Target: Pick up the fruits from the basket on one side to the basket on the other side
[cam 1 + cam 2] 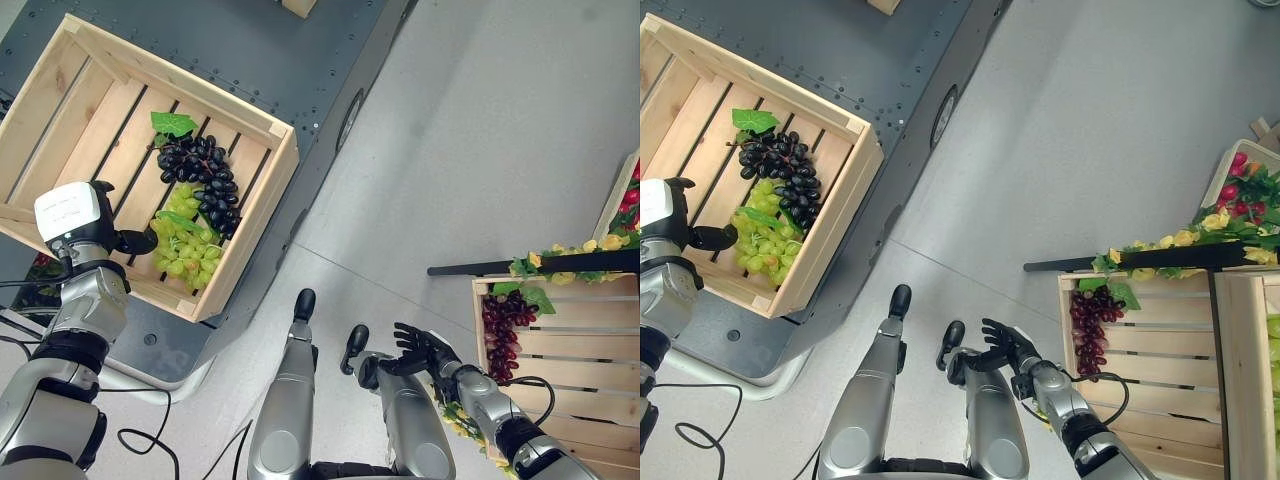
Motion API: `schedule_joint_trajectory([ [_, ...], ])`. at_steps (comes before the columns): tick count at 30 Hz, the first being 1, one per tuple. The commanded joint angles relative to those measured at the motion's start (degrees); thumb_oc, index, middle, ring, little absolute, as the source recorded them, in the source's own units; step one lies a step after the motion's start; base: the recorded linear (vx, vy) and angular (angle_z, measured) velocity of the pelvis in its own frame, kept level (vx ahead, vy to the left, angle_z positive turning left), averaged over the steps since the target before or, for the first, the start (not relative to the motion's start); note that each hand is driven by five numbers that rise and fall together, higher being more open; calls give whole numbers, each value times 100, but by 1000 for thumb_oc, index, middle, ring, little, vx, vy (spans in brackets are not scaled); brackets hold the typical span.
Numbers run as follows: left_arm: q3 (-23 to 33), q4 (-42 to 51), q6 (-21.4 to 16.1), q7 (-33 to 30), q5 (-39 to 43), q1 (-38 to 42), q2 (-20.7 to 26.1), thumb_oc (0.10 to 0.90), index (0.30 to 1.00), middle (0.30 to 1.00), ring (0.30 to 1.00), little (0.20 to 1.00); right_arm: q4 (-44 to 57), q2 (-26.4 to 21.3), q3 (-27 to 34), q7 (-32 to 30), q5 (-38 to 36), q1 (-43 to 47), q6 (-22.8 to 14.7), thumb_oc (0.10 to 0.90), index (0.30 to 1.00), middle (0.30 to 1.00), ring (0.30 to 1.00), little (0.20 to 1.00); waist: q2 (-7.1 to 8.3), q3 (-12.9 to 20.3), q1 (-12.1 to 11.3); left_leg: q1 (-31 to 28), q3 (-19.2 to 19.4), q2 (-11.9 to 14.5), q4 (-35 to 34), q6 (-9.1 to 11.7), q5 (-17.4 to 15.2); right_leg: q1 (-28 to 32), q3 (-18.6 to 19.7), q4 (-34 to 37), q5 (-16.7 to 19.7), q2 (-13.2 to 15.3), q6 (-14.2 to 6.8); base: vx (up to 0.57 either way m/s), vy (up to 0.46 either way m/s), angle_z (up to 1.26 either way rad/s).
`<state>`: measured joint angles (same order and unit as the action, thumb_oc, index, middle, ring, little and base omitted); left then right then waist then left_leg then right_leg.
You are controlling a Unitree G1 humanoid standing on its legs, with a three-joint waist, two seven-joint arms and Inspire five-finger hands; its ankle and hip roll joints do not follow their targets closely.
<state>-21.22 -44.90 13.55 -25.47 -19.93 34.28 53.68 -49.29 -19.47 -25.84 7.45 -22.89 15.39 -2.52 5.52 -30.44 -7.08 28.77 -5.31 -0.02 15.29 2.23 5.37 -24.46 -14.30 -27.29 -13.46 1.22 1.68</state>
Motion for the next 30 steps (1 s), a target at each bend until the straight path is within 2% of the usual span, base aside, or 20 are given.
schedule_joint_trajectory([
  [1,572,100,0,-779,-49,275,296,800,900,900,900,900,217,-212,-75,-179,-143,-322,-101,800,900,900,900,900,-168,65,109,-18,412,-439,331,-235,-690,116,116,566,539,-152,-157,0,0,0],
  [9,670,168,49,-1852,-601,208,315,800,900,900,900,900,175,-174,-119,-162,-171,-312,-132,800,900,900,900,900,-155,65,93,-60,403,-437,332,-214,-705,176,129,601,542,-157,-146,0,0,0],
  [15,632,220,98,-2144,-807,250,368,800,900,900,900,900,73,-139,-149,-115,-188,-289,-165,800,900,900,900,900,-129,65,84,-54,402,-427,355,-208,-722,208,127,612,540,-170,-135,0,0,0],
  [23,480,343,-585,-1620,-579,253,230,800,900,900,900,900,29,-123,-138,-126,-176,-260,-148,800,900,900,900,900,-125,65,108,-53,408,-422,366,-208,-739,165,163,566,537,-180,-145,0,0,0],
  [25,421,452,-692,-1245,-172,218,155,800,900,900,900,900,37,-159,-89,-120,-132,-267,-150,800,900,900,900,900,-164,65,129,-28,422,-434,353,-221,-726,114,181,549,538,-174,-149,-11,33,-2],
  [30,541,539,-885,-1000,511,62,1,800,900,900,900,900,64,-185,-71,-147,-101,-268,-143,800,900,900,900,900,-199,65,131,2,431,-444,319,-227,-701,66,189,558,535,-171,-149,-19,18,-5],
])
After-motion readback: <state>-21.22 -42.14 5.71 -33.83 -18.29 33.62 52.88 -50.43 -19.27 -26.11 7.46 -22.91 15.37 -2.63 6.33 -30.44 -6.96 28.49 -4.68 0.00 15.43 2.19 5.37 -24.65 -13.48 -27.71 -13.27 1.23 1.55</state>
